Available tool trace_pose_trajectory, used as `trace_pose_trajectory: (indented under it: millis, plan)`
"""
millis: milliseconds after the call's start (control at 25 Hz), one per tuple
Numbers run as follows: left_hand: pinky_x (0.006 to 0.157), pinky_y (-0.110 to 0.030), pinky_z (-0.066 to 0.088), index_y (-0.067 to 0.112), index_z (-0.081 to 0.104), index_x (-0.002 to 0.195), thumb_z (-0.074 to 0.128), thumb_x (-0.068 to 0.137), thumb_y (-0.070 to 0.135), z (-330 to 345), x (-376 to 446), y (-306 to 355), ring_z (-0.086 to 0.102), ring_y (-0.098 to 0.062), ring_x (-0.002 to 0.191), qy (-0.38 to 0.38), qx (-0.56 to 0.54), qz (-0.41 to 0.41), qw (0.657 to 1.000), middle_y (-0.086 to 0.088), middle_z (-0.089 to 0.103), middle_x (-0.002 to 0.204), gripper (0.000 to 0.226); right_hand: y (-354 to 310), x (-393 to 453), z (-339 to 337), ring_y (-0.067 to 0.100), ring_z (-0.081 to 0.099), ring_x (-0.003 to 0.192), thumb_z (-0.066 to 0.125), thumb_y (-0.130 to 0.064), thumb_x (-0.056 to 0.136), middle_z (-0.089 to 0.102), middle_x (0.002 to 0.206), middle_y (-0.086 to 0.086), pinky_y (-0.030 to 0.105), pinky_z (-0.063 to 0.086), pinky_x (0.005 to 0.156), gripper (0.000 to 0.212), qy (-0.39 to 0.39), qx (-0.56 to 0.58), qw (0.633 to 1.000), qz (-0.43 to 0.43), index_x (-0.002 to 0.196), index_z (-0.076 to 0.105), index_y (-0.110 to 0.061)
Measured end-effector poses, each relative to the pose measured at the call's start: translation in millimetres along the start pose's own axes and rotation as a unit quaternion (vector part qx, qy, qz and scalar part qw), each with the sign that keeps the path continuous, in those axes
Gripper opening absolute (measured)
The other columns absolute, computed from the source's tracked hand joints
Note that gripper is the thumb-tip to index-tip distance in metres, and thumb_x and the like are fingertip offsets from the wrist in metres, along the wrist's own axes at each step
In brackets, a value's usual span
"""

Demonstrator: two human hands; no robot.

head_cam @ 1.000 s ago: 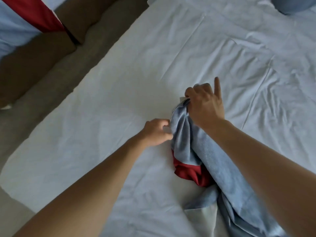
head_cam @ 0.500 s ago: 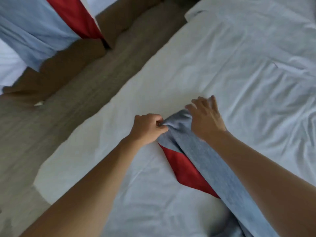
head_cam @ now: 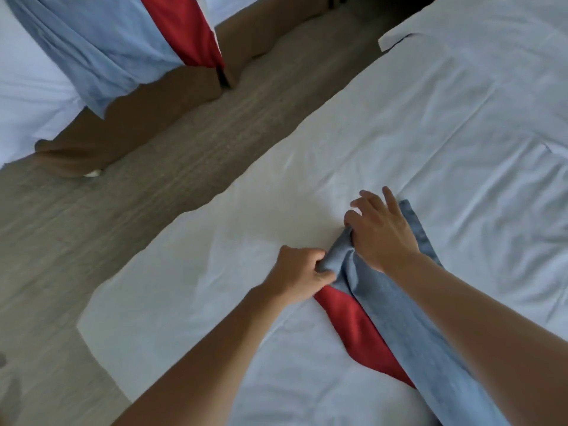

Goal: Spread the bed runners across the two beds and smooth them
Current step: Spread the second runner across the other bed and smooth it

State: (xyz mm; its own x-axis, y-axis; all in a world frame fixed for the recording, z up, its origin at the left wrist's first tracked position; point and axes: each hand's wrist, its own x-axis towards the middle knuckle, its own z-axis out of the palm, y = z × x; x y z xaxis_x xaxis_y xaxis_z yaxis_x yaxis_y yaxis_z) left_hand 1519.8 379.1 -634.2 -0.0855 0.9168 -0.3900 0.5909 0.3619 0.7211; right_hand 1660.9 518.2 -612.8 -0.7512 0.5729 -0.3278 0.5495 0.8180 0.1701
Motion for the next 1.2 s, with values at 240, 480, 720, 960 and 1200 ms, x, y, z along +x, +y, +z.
trace_pose_trajectory:
  millis: [240,480,720,960,1200]
  plan:
    - [0.063,-0.028,0.026,0.020,0.032,0.055,0.066,0.081,0.032,-22.3,15.6,-26.4,0.046,-0.026,0.050,0.059,0.072,0.002,0.996,0.001,0.041,0.047,0.045,-14.6,14.3,5.0,0.030,0.032,0.146,0.050,-0.025,0.093,0.053,0.143,0.009,0.055,0.015,0.123,0.032,-0.032,0.053,0.997,-0.042,0.119,0.067,-0.016]
    - [0.065,-0.030,0.026,0.021,0.030,0.054,0.068,0.082,0.035,-55.6,12.2,-51.5,0.050,-0.027,0.050,0.082,0.103,-0.031,0.991,0.004,0.037,0.045,0.049,-34.4,40.7,-1.5,0.030,0.052,0.126,0.052,-0.019,0.093,0.065,0.116,0.008,0.052,0.022,0.121,0.022,0.018,0.048,0.998,-0.030,0.108,0.067,-0.013]
    - [0.073,-0.032,0.031,0.023,0.047,0.063,0.068,0.082,0.040,-148.5,22.6,-108.7,0.056,-0.023,0.058,0.152,0.169,-0.083,0.970,0.005,0.045,0.051,0.033,-77.2,129.4,-31.0,0.028,0.059,0.095,0.060,-0.011,0.089,0.063,0.088,0.005,0.054,0.024,0.121,0.007,0.119,0.028,0.992,-0.034,0.093,0.066,-0.014]
    - [0.078,-0.034,0.036,0.023,0.058,0.063,0.067,0.076,0.047,-181.4,22.4,-164.4,0.056,-0.005,0.062,0.143,0.056,-0.181,0.971,0.007,0.058,0.056,0.029,-132.7,189.4,-59.9,0.028,0.041,0.136,0.052,-0.020,0.090,0.059,0.128,0.006,0.051,0.010,0.124,0.039,0.027,0.106,0.986,-0.128,0.128,0.061,-0.018]
    - [0.077,-0.034,0.039,0.025,0.063,0.073,0.058,0.066,0.041,-161.6,-4.1,-179.3,0.056,-0.003,0.067,0.103,-0.102,-0.207,0.968,0.010,0.061,0.066,0.018,-173.6,192.3,-39.1,0.033,0.060,0.104,0.031,-0.032,0.083,0.067,0.097,0.009,0.051,0.033,0.113,0.045,0.055,0.159,0.964,-0.207,0.099,0.069,-0.012]
